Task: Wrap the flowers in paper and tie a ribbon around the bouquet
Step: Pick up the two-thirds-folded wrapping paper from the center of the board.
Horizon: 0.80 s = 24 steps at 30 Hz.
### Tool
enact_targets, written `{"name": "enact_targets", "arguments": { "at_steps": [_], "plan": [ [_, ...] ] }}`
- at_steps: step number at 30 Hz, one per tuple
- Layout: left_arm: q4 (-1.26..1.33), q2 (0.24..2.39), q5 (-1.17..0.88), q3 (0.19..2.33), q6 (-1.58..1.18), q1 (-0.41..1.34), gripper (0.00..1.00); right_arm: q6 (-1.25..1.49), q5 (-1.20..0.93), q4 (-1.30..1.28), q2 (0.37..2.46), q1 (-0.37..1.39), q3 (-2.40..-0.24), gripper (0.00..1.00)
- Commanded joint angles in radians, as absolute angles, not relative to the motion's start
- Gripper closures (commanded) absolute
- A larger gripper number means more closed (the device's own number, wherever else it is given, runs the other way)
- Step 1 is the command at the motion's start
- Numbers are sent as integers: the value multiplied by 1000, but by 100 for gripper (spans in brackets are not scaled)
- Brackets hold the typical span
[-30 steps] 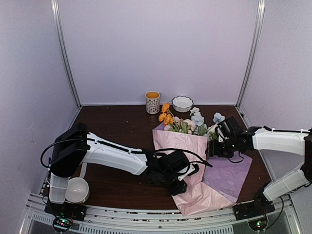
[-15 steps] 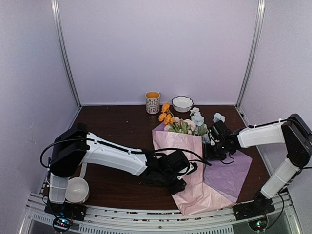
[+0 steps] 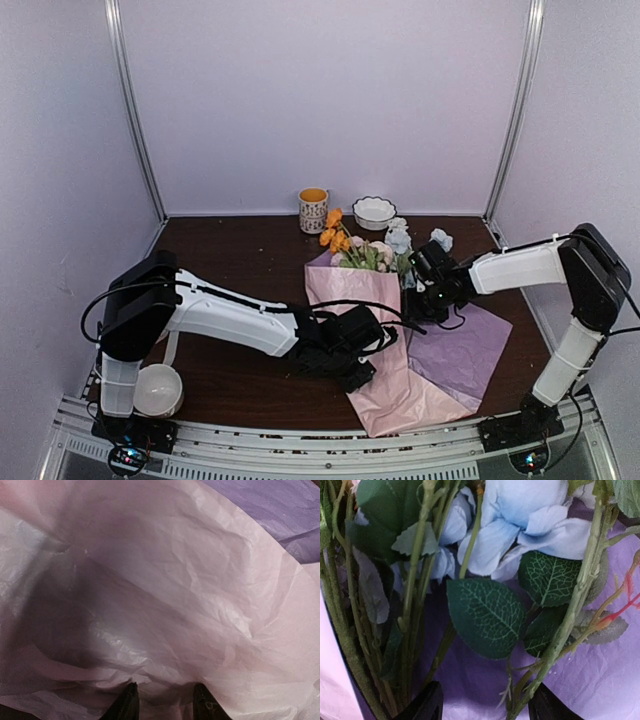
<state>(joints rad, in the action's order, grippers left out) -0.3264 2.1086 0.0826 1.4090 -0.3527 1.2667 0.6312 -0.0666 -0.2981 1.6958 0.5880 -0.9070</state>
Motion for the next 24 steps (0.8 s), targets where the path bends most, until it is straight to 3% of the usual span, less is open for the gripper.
{"name": "enact_targets", "arguments": {
  "at_steps": [1,10,16,19,24],
  "plan": [
    [-416,2146,113,1364,-331,1238,59,612,-50,-405,1638,600,-944,41],
    [-410,2143,87,1361,-339,1238,59,556,-37,-629,1526,600,-1048,35],
    [-413,2143,59,1368,-347,1238,59,630,122,-850,1317,600,-951,20],
    [-409,2143,50,1364,-350,1238,59,727,69,-930,1248,611,-872,20],
    [-413,2141,55,1365,-354,1238,59,981,-96,-922,1101,836,-720,23]
  ]
}}
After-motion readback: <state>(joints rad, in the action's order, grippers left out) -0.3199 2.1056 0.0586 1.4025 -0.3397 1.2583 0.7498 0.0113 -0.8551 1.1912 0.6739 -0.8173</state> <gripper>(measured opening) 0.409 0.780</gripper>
